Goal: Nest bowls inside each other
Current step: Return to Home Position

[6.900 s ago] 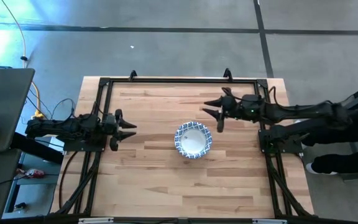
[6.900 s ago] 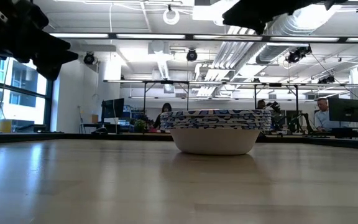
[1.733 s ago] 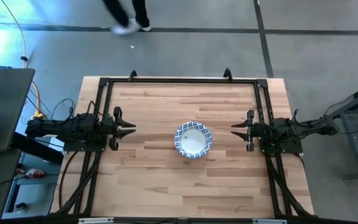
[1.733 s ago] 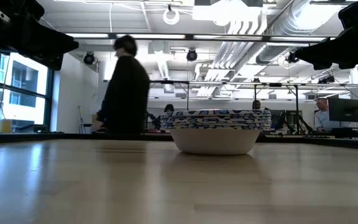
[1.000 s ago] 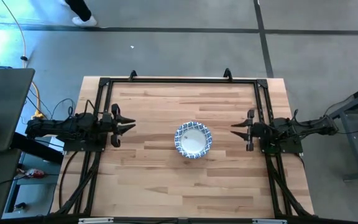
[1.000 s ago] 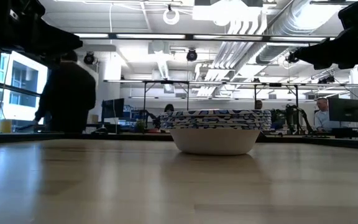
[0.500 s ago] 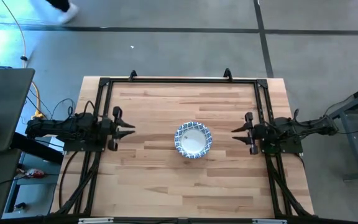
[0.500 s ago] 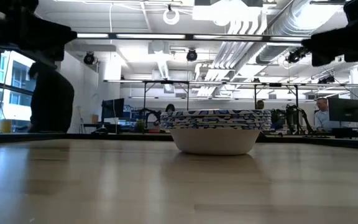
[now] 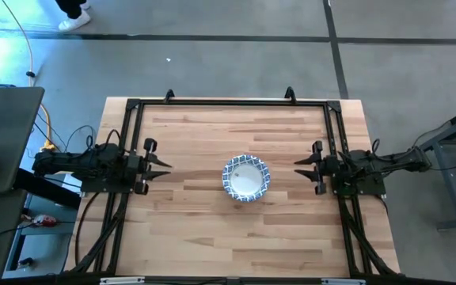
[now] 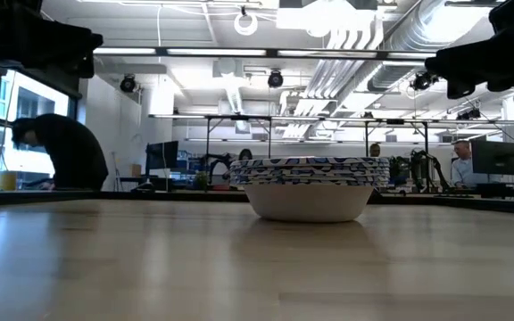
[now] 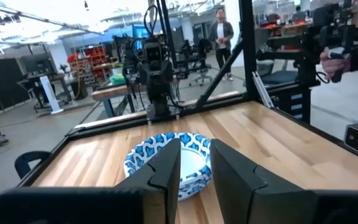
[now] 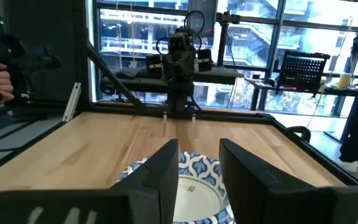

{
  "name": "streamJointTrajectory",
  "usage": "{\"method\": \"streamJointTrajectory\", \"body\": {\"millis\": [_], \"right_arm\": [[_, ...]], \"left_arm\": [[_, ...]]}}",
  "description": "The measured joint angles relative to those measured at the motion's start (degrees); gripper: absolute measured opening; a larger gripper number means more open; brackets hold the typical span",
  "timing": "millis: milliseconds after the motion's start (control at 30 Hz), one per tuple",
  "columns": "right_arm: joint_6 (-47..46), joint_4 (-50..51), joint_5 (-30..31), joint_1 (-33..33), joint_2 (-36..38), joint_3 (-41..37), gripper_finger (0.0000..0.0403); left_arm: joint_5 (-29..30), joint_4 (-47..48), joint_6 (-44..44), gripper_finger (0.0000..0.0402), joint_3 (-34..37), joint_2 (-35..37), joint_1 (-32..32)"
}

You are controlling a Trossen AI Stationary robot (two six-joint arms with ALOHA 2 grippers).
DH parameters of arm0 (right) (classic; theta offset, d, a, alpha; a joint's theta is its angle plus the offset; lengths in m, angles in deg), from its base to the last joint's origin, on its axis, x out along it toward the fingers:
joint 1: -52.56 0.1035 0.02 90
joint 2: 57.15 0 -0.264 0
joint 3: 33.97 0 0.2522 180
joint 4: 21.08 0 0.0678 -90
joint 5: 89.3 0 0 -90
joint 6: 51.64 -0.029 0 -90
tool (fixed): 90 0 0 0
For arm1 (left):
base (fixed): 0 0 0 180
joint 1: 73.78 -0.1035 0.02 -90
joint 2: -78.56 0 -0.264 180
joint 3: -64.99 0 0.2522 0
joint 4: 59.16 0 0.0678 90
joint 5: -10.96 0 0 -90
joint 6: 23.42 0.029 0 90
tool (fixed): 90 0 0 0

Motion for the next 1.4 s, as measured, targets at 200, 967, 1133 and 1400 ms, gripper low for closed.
{"method": "streamJointTrajectory", "body": {"millis": [200,967,1133,1400], "right_arm": [[0.8,0.2,1.3,0.0,0.0,0.0,0.0108],[0.4,2.0,2.1,0.0,-0.3,-0.1,0.0108],[0.2,2.0,2.1,0.0,-0.3,-0.1,0.0108],[0.0,2.0,1.4,0.0,-0.3,-0.1,0.0108]], "left_arm": [[0.2,-7.0,-0.5,0.0076,4.8,-0.4,0.0],[-0.4,-3.1,-3.3,0.0076,4.7,-2.3,0.0],[-0.1,-3.1,-3.0,0.0076,4.7,-2.7,0.0],[0.2,-3.1,-3.5,0.0076,4.7,-2.7,0.0]]}}
